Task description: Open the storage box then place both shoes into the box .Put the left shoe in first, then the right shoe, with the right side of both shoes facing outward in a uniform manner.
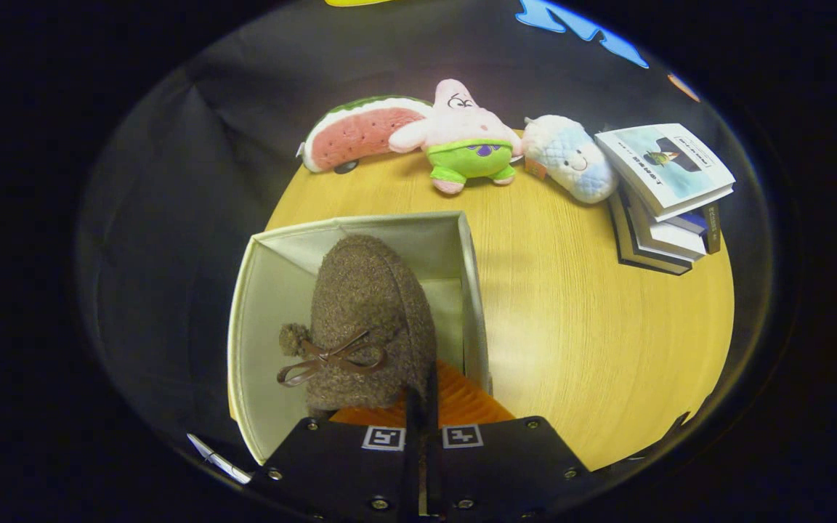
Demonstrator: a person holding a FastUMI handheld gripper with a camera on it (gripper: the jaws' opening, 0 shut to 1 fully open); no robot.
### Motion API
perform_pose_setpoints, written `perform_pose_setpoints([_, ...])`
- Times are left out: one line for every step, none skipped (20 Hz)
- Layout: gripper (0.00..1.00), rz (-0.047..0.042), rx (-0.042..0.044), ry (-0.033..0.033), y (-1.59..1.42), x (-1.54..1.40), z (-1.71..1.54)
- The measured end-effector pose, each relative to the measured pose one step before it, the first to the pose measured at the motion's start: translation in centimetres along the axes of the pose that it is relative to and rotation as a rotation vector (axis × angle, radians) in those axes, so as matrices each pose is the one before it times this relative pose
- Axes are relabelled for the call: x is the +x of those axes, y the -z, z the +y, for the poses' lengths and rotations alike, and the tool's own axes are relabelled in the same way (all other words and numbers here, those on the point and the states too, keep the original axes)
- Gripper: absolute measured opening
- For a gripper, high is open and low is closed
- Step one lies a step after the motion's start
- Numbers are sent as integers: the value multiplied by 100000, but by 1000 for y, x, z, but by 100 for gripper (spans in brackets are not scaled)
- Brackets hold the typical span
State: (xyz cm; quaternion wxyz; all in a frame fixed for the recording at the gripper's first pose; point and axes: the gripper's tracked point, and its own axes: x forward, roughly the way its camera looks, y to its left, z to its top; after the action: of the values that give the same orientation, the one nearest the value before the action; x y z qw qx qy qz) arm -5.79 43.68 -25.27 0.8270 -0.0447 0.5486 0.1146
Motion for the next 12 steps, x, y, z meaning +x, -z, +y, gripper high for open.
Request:
perform_pose_setpoints([5, 2011, -2269, 5917, 340, 578, -374])
perform_pose_setpoints([5, 1796, -2713, 6085, 292, 735, -414])
perform_pose_setpoints([5, 1195, -2281, 6245, 299, 612, -332])
perform_pose_setpoints([5, -249, -4100, 8079, -95, 168, -611])
perform_pose_setpoints([5, -794, -5354, 4560, -5, 187, -45])
perform_pose_setpoints([5, -918, -5451, 2951, -69, 2, 212])
perform_pose_setpoints([9, -900, -3708, -1459, 81, -124, 671])
perform_pose_setpoints([11, -1007, -1914, -953, 132, -187, 284])
perform_pose_setpoints([24, -1023, -196, -2781, 296, -483, 314])
perform_pose_setpoints([38, -2784, 765, -1938, -200, -647, 119])
perform_pose_setpoints([50, -2928, 473, -1402, -202, -793, -55])
perform_pose_setpoints([54, -4585, 735, -2446, -789, -1048, 304])
